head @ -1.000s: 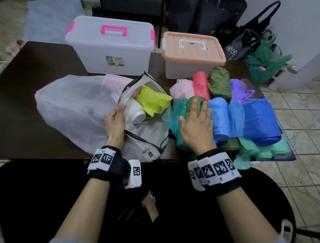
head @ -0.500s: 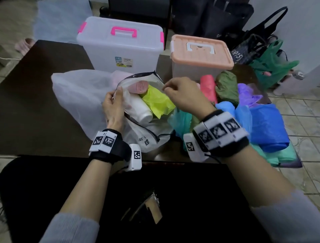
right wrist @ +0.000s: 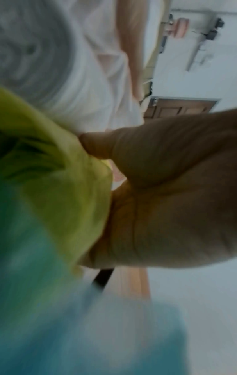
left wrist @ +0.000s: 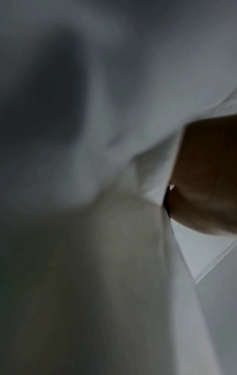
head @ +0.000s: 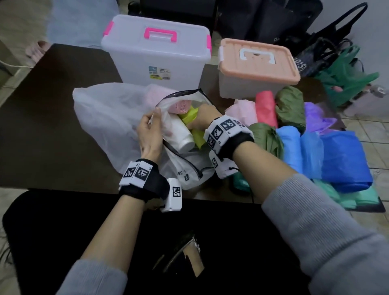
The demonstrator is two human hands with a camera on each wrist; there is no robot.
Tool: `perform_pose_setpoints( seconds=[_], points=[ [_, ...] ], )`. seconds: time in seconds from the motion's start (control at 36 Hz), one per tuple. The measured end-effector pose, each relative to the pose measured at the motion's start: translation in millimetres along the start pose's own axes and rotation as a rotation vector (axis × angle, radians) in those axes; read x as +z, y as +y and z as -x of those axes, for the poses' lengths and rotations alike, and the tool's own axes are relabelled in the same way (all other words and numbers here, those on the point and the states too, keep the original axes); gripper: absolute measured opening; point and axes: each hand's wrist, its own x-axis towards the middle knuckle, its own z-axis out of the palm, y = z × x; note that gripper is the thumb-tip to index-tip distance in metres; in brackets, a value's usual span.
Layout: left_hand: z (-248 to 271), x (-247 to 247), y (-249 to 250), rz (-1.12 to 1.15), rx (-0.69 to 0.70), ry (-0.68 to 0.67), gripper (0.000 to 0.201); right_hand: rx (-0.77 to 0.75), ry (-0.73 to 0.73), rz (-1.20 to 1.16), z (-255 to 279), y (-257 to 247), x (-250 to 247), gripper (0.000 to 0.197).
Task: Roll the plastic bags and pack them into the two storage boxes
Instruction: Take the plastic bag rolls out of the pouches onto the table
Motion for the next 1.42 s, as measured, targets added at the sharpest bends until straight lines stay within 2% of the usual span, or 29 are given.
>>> perform_pose_setpoints(
  seconds=[0.08,0.28,0.36,0.42,0.5,0.58,0.64,0.72,0.86,1.03,1.22,1.33,1.42],
  points=[
    [0.2,-1.0,-1.0,-0.003,-0.01,0.014,0.028,0.043,0.035,-0.065,5.2,2.3,-6.7,0.053],
    [1.7,6.4,3.5,-0.019,-0.024,0.058,0.023,0.068,-0.048,-0.028,53.2,28.8,-60.3,0.049],
    [1.1,10.6,0.8,-0.06,-0.015,0.04,0.022,0.144,-0.013,-0.333,67.2,55.1,-83.7,0.04],
    [1.0,14.3,-0.9,-0.083,-0.013,0.028,0.024,0.189,0.067,-0.525,72.1,78.2,-100.0,0.036],
    [3.4,19.7,0.7,-0.147,-0.014,0.025,0.025,0.283,0.245,-0.646,71.8,117.4,-120.4,0.039],
    [5.5,23.6,-0.2,-0.191,-0.043,-0.005,0.028,0.398,0.44,-0.62,67.3,157.7,-132.5,0.05],
    [7.2,26.0,-0.7,-0.206,-0.062,-0.016,0.028,0.485,0.474,-0.566,62.1,183.9,-132.2,0.056],
    [9.1,27.4,-1.1,-0.238,-0.079,-0.028,0.028,0.581,0.444,-0.491,53.2,211.2,-122.0,0.053],
    [13.3,26.7,1.2,-0.284,-0.075,-0.039,0.03,0.581,0.351,-0.375,43.5,228.8,-100.3,0.043],
    [14.6,29.2,3.5,-0.278,-0.085,-0.018,0.029,0.641,0.195,-0.217,32.6,214.7,-95.6,0.044],
    [13.2,30.1,2.5,-0.265,-0.103,-0.009,0.025,0.549,0.149,-0.06,27.2,217.8,-93.1,0.045],
    [8.1,27.8,4.0,-0.157,-0.146,0.02,0.03,0.574,0.137,-0.127,27.0,222.6,-91.2,0.06],
    [4.9,24.4,12.5,-0.12,-0.12,0.047,0.03,0.588,0.109,-0.258,30.0,222.7,-98.8,0.078]
  ],
)
